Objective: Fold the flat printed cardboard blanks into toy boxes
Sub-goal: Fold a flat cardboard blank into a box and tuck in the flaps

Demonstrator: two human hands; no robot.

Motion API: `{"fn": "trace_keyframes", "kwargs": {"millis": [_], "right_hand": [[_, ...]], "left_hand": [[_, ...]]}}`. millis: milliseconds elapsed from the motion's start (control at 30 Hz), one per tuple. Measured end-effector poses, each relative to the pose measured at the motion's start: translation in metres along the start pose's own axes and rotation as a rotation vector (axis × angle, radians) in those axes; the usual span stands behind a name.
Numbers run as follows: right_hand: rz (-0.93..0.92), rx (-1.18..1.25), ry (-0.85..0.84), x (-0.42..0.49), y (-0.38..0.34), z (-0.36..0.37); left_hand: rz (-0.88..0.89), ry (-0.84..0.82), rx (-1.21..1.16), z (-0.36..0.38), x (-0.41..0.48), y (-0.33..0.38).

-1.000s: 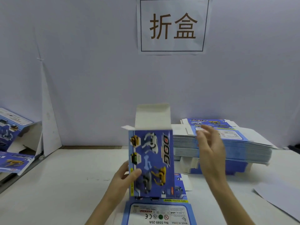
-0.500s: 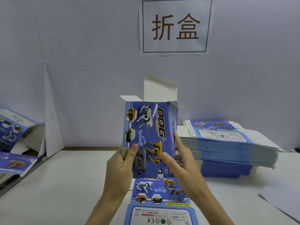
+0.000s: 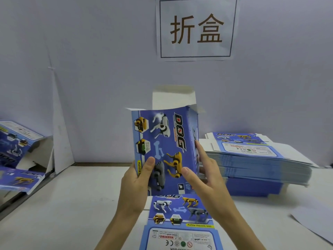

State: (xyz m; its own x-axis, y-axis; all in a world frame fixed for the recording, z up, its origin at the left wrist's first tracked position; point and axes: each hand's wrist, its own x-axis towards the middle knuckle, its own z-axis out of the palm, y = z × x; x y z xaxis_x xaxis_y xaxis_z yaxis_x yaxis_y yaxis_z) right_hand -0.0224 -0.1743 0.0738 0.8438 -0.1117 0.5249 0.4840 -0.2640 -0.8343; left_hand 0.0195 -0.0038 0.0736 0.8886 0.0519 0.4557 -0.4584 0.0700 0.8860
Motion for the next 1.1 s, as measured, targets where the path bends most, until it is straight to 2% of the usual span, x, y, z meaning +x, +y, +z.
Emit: {"fn": "trace_keyframes", "kwargs": {"millis": [167, 300, 567, 700, 900, 1100], "right_hand": [[0.027, 0.060, -0.004, -0.001, 0.000, 0.001], [-0.007, 0.013, 0.003, -0.001, -0.001, 0.001], [0.040, 0.031, -0.041, -0.001, 0.000, 0.002], [0.081, 0.024, -0.064, -0.004, -0.001, 0.004], [0.031, 0.153, -0.054, -0.004, 0.002, 0.008], [0.043, 0.249, -0.045, -0.004, 0.002, 0.008]], "left_hand": [[0.045, 0.015, 0.069, -0.001, -0.002, 0.002], [0.039, 0.007, 0.054, 0.001, -0.003, 0.004], [0.167, 0.049, 0.159, -0.003, -0.005, 0.008], [0.242, 0.018, 0.260, -0.006, -0.005, 0.010], [0.201, -0.047, 0.257, -0.009, -0.002, 0.011], [0.269, -0.044, 0.276, -0.005, -0.005, 0.008]]}}
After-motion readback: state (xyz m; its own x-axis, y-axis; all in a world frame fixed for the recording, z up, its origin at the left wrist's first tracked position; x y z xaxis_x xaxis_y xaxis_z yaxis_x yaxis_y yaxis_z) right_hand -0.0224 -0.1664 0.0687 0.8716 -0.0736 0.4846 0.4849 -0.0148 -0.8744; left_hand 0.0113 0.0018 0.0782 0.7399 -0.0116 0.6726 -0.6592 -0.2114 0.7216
